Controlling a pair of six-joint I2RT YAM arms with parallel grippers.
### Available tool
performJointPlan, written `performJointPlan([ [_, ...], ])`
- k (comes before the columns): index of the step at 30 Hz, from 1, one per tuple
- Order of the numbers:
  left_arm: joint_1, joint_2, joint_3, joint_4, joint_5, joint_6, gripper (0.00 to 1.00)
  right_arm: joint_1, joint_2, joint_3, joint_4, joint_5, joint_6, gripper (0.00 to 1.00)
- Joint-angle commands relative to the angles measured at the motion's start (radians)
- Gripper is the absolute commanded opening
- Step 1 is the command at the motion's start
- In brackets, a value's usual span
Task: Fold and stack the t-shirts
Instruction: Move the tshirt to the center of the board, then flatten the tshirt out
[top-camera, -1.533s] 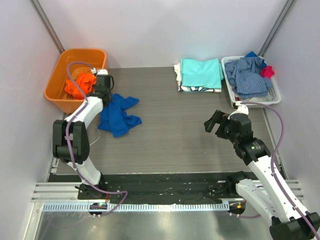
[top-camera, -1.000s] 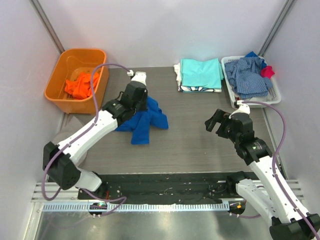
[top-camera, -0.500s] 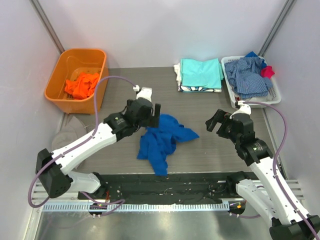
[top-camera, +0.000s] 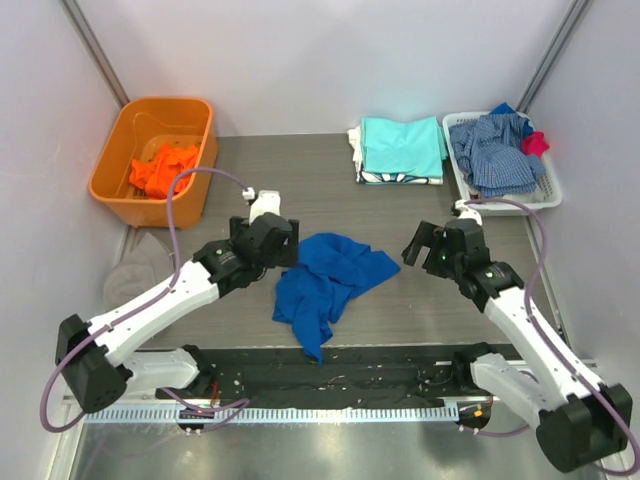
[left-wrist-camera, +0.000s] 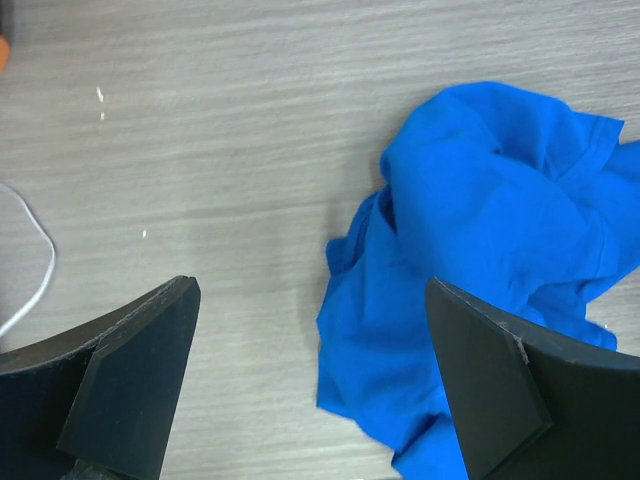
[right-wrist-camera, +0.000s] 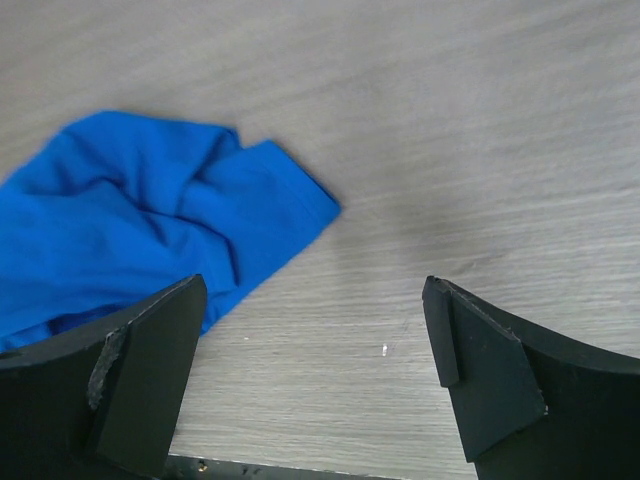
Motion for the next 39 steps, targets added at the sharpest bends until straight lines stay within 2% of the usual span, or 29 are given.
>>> performJointPlan([
  [1,0.002,-0.077,-0.046,-0.032,-0.001,-0.069,1.0,0.006,0.112,-0.063,0.086,-0.035,0.048,1.0],
  [6,0.002,-0.131,-0.088,-0.047,0.019,-0.106,1.0,0.006,0.253,-0.06,0.183,-0.052,0.059,0.98],
  [10,0.002,-0.157,-0.099,-0.06,0.025,-0.109,1.0,0.008,0.388,-0.039,0.237,-0.15,0.042,0.96],
  [21,0.001,-0.179,-0.114,-0.063,0.028,-0.114,1.0,0.026,0.536,-0.036,0.338,-0.18,0.035,0.87],
  [25,0.004,-0.183,-0.114,-0.064,0.031,-0.114,1.0,0.029,0.594,-0.022,0.357,-0.189,0.033,0.76],
  [33,0.002,-0.223,-0.119,-0.099,0.017,-0.117,1.0,0.044,0.671,0.004,0.372,-0.2,0.031,0.65],
  [36,0.002,-0.235,-0.123,-0.109,0.013,-0.123,1.0,0.049,0.672,0.003,0.371,-0.203,0.034,0.53],
  [39,0.002,-0.246,-0.126,-0.115,0.014,-0.129,1.0,0.054,0.674,0.0,0.369,-0.209,0.036,0.28],
])
